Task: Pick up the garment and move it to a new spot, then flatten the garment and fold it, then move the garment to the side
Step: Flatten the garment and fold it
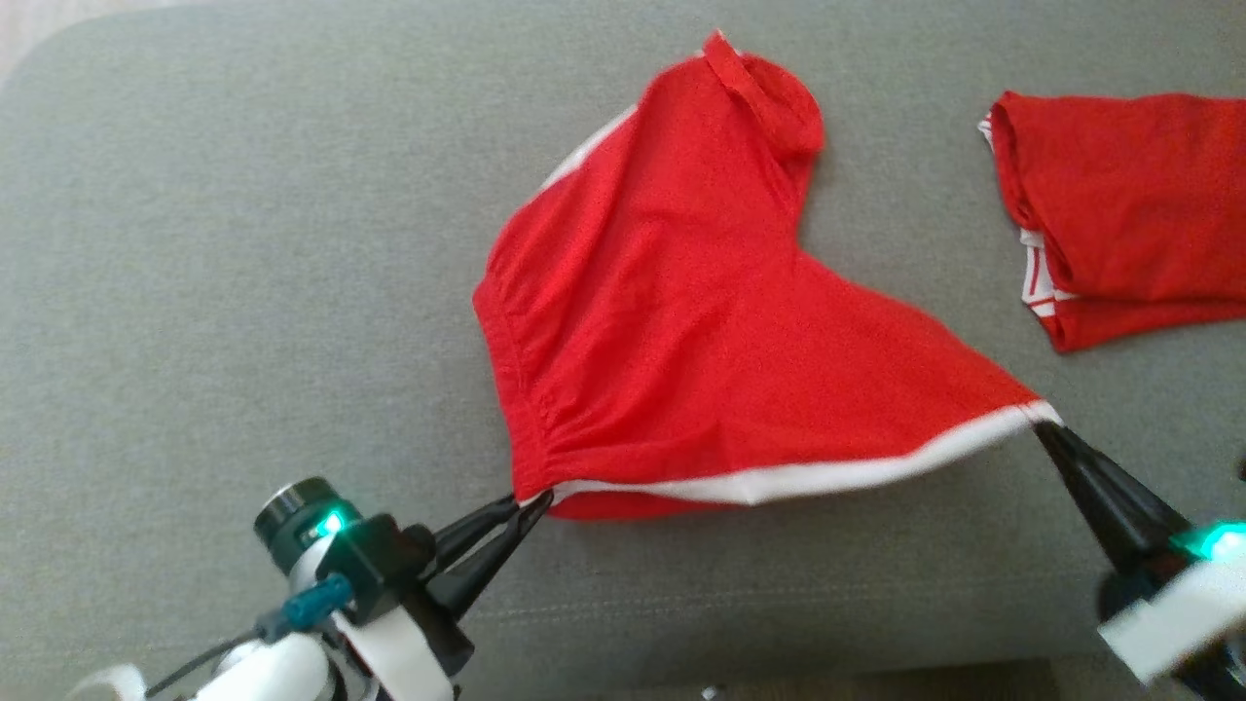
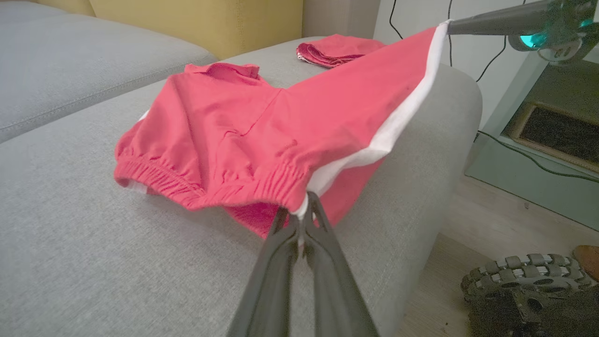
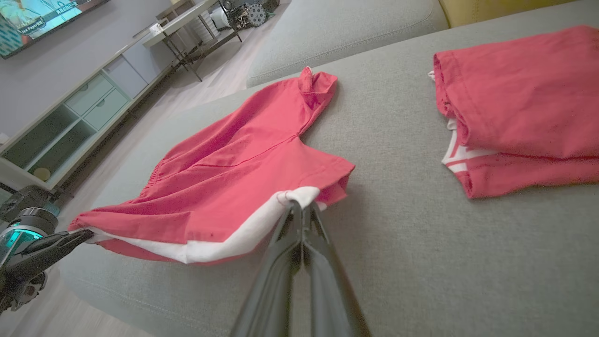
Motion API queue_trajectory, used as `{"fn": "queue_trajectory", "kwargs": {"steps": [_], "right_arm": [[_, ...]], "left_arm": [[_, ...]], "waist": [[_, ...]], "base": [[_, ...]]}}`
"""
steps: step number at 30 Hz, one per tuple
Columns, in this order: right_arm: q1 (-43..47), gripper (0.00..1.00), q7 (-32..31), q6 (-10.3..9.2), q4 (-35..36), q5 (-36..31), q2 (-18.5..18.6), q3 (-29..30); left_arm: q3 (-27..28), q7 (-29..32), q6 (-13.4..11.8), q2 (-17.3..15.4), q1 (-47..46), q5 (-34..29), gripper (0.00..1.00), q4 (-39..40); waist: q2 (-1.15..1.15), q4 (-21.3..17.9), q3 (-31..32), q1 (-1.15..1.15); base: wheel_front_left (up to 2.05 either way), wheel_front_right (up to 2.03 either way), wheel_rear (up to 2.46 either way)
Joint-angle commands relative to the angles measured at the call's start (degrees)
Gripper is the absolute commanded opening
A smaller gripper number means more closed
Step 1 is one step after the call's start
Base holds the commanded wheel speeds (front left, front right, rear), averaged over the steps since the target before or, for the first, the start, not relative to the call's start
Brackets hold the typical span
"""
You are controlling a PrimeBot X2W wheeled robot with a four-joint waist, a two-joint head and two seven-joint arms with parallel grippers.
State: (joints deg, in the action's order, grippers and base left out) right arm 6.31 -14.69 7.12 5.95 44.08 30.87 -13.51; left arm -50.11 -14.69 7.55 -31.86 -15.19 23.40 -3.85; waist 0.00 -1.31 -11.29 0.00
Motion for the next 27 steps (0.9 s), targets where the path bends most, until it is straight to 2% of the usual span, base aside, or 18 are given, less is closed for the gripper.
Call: {"fn": "queue_trajectory", "kwargs": {"steps": [1, 7, 10, 12, 20, 27], "right_arm": [[3.31, 0.00, -1.47, 0.36, 4.45, -0.05, 1.07, 2.25], [13.53, 0.00, -9.34, 0.36, 16.63, -1.43, -1.60, 12.10], [13.61, 0.00, -12.61, 0.36, 19.76, -3.44, -3.71, 15.23], [11.70, 0.00, -14.70, 0.36, 19.93, -4.73, -4.70, 15.33], [-3.23, 0.00, -17.63, 0.36, 10.55, -6.58, -8.46, 14.58], [-14.96, 0.00, -19.43, 0.36, 2.07, -7.50, -7.64, 14.51]], "left_arm": [[3.30, -0.30, -0.07, -2.32, -0.62, -0.39, 0.00, 2.60], [3.00, -0.30, -0.07, -3.82, 2.44, 0.53, 0.00, 6.56], [4.19, -0.30, -0.07, -3.02, 2.86, 2.60, 0.00, 7.52], [4.26, -0.30, -0.07, -2.58, 2.47, 3.82, 0.00, 7.23], [2.68, -0.30, -0.07, 1.31, -3.54, 10.83, 0.00, 1.74], [1.30, -0.30, -0.07, 4.83, -10.59, 16.34, 0.00, -3.97]], "waist": [[0.00, 0.80, 0.70, 0.00], [0.00, 2.15, 2.30, 0.00], [0.00, 2.73, 3.27, 0.00], [0.00, 3.02, 3.54, 0.00], [0.00, 5.60, 1.75, 0.00], [0.00, 8.11, -2.46, 0.00]], "base": [[0.00, 0.00, 0.00], [0.00, 0.00, 0.00], [0.00, 0.00, 0.00], [0.00, 0.00, 0.00], [0.00, 0.00, 0.00], [0.00, 0.00, 0.00]]}}
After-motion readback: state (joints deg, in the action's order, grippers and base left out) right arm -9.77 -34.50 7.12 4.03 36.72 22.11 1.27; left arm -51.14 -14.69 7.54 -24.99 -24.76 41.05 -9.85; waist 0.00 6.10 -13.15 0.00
